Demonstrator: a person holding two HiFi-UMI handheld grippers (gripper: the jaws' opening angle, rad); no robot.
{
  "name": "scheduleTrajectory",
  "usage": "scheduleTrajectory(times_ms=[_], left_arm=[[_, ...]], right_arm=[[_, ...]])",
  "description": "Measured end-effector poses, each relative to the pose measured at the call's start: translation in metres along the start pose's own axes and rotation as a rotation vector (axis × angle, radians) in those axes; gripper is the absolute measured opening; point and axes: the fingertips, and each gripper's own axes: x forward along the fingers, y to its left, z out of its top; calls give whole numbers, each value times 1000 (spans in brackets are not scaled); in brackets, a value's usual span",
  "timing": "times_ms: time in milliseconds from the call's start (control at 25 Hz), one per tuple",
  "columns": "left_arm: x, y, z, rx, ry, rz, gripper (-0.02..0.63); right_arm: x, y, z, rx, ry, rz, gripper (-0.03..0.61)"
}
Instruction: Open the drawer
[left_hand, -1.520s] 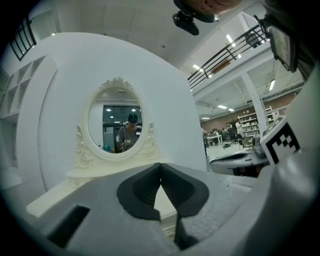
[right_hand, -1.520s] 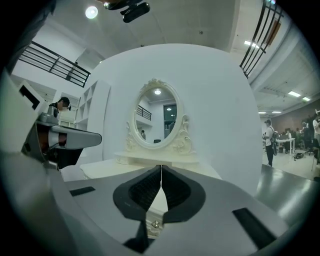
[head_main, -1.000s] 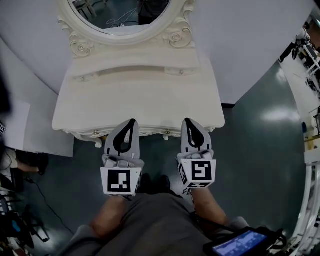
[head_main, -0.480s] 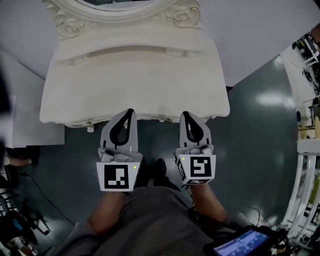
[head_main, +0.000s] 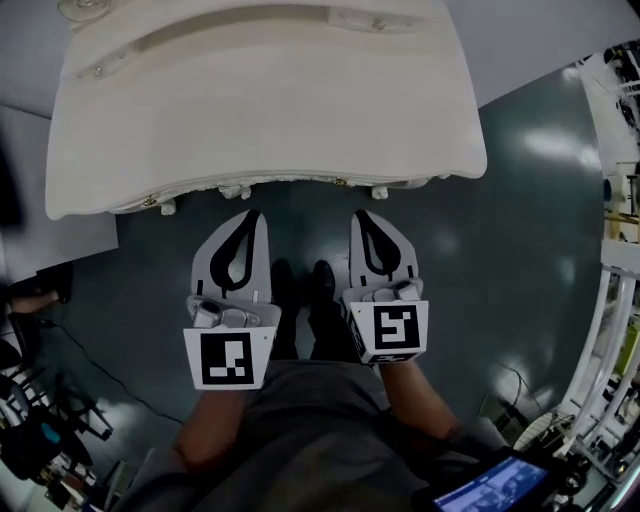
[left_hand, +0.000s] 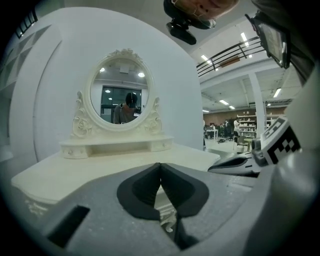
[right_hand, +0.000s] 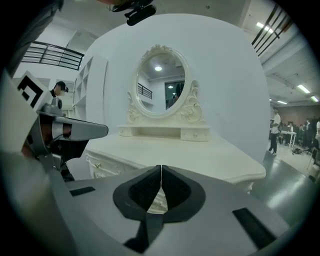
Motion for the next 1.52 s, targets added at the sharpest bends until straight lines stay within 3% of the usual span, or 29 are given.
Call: scheduleTrajectory(times_ms=[280, 760, 840, 880, 1520], left_arm=[[8, -18, -48, -1, 66, -35, 15], [25, -28, -67, 33, 72, -74, 15], [25, -27, -68, 32, 75, -75, 15], [26, -26, -70, 32, 80, -74, 15], [28, -15, -89, 19, 122, -75, 15]], right_arm=[[8, 2, -57, 37, 64, 9, 14], [30, -3, -75, 12, 18, 11, 18], [33, -5, -77, 24, 18, 7, 163], [35, -6, -79, 22, 20, 5, 180], [62, -10, -97, -19, 66, -18, 190]])
